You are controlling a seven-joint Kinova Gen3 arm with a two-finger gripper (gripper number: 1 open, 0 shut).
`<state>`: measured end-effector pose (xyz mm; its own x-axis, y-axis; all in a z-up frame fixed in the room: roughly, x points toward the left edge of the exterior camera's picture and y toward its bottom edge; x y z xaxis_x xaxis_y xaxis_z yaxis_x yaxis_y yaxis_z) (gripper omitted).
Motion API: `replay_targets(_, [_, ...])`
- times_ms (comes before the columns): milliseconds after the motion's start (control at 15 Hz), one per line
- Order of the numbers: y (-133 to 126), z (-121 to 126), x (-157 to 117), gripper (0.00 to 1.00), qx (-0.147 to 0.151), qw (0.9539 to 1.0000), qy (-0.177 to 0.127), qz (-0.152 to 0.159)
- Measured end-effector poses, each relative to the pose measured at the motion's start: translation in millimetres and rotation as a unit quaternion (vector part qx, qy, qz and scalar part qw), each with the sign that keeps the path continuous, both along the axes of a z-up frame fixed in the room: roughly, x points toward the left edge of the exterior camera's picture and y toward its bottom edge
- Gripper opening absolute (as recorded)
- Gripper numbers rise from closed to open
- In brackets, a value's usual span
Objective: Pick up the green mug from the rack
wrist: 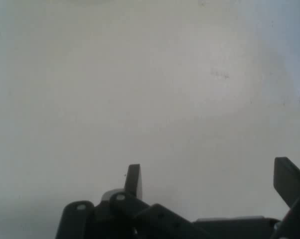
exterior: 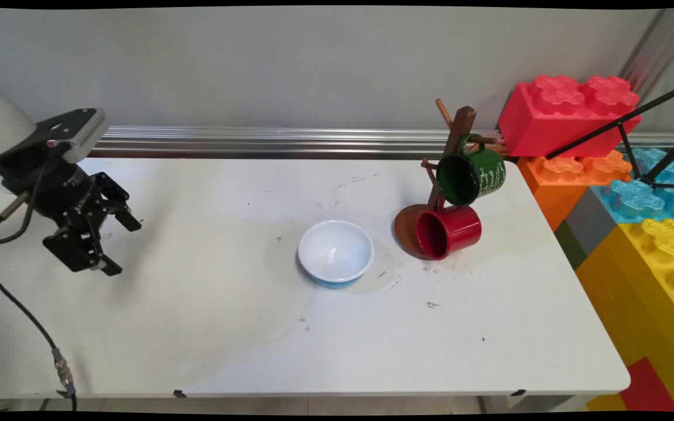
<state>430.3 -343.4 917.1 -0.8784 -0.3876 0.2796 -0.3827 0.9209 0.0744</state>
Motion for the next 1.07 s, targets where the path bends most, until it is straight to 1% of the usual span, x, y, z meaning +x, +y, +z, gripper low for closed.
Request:
replay_targets(133, [-2.1,-3.6,-3.2,1.00,-0.004,0.9999,0.013,0.001])
replay_targets(200, [-5.0,-5.3,-8.2,1.00,-0.008,0.9996,0.025,0.002])
replay_targets(333, [-14.1,-6.7,-23.5,1.00,-0.016,0.9981,0.059,0.007])
replay_targets(400, [-21.0,-6.9,-34.3,1.00,-0.022,0.9965,0.080,0.012])
replay_targets(467, [-24.9,-6.8,-40.8,1.00,-0.026,0.9954,0.091,0.015])
replay_targets(600, [-38.1,-6.5,-64.3,1.00,-0.039,0.9908,0.128,0.021])
replay_targets(733, [-47.3,-5.6,-83.5,1.00,-0.051,0.9867,0.153,0.021])
replay_targets(800, [-50.6,-5.2,-91.2,1.00,-0.056,0.9850,0.162,0.022])
replay_targets(1067, [-65.6,-4.3,-139.9,1.00,-0.080,0.9756,0.202,0.031])
